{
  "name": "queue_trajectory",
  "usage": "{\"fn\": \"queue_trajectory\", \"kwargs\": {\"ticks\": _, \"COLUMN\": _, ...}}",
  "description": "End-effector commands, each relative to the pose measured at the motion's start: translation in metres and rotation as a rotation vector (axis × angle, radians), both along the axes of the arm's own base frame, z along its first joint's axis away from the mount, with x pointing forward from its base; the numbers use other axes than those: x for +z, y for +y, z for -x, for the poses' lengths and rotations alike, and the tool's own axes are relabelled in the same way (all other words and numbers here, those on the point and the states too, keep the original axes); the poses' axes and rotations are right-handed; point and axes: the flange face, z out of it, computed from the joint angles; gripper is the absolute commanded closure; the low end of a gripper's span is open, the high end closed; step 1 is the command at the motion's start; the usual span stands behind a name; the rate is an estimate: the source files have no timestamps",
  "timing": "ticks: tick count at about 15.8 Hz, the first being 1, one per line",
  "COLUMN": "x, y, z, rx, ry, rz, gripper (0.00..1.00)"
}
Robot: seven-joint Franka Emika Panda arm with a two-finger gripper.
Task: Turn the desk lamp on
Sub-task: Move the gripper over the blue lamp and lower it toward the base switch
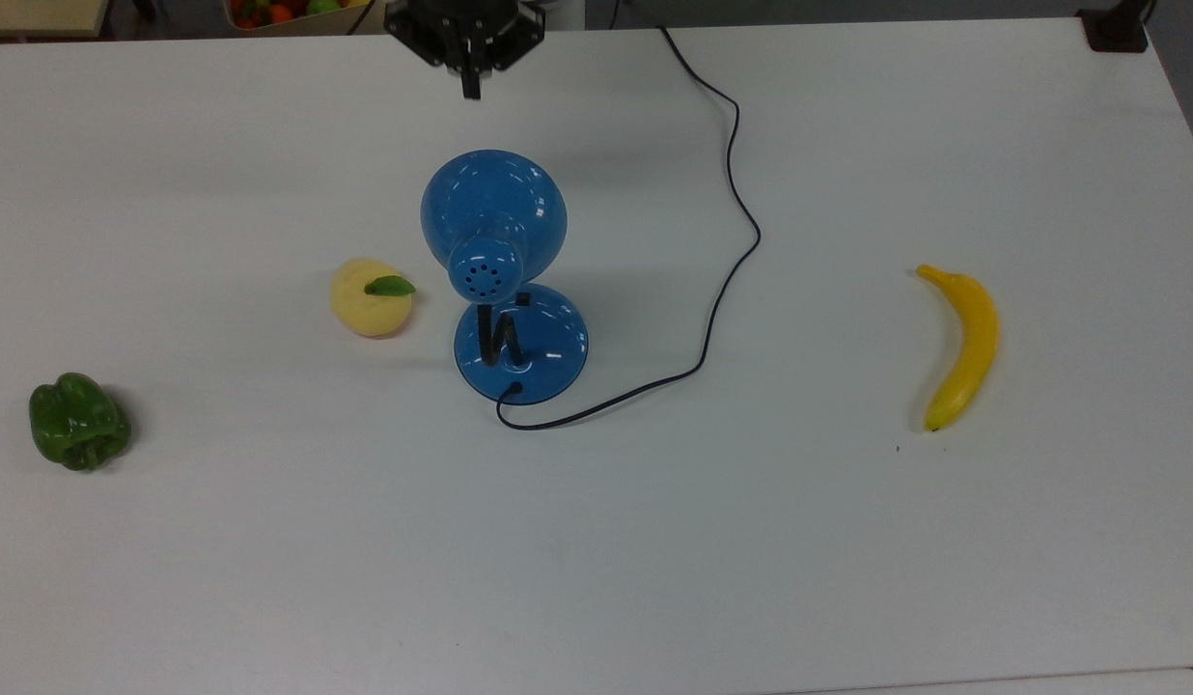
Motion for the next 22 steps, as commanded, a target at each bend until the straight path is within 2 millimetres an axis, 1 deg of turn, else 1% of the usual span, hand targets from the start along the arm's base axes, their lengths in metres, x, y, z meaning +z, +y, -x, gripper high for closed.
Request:
{"fn": "queue_trajectory", "kwargs": {"ticks": 1, "x": -0.052, "y": 0.005, "z": 0.006, "rx": 0.018, "ry": -0.031, "rz": -0.010, "gripper": 1.00}}
{"fn": "queue_trajectory", "kwargs": {"ticks": 3, "x": -0.076, "y": 0.005, "z": 0.009, "rx": 0.022, "ry": -0.035, "rz": -0.011, "gripper": 1.00}}
{"fn": "queue_trajectory", "kwargs": {"ticks": 5, "x": -0.093, "y": 0.006, "z": 0.012, "rx": 0.025, "ry": -0.050, "rz": -0.014, "gripper": 1.00}}
{"fn": "queue_trajectory", "kwargs": {"ticks": 7, "x": -0.117, "y": 0.007, "z": 0.011, "rx": 0.028, "ry": -0.059, "rz": -0.017, "gripper": 1.00}}
{"fn": "queue_trajectory", "kwargs": {"ticks": 10, "x": -0.147, "y": 0.009, "z": 0.005, "rx": 0.028, "ry": -0.093, "rz": -0.023, "gripper": 1.00}}
{"fn": "queue_trajectory", "kwargs": {"ticks": 13, "x": -0.176, "y": 0.020, "z": -0.006, "rx": 0.009, "ry": -0.121, "rz": -0.028, "gripper": 1.00}}
{"fn": "queue_trajectory", "kwargs": {"ticks": 15, "x": -0.183, "y": 0.021, "z": -0.011, "rx": -0.003, "ry": -0.150, "rz": -0.032, "gripper": 1.00}}
{"fn": "queue_trajectory", "kwargs": {"ticks": 20, "x": -0.191, "y": 0.024, "z": -0.024, "rx": 0.002, "ry": -0.241, "rz": -0.048, "gripper": 1.00}}
{"fn": "queue_trajectory", "kwargs": {"ticks": 22, "x": -0.189, "y": 0.025, "z": -0.029, "rx": 0.001, "ry": -0.273, "rz": -0.053, "gripper": 1.00}}
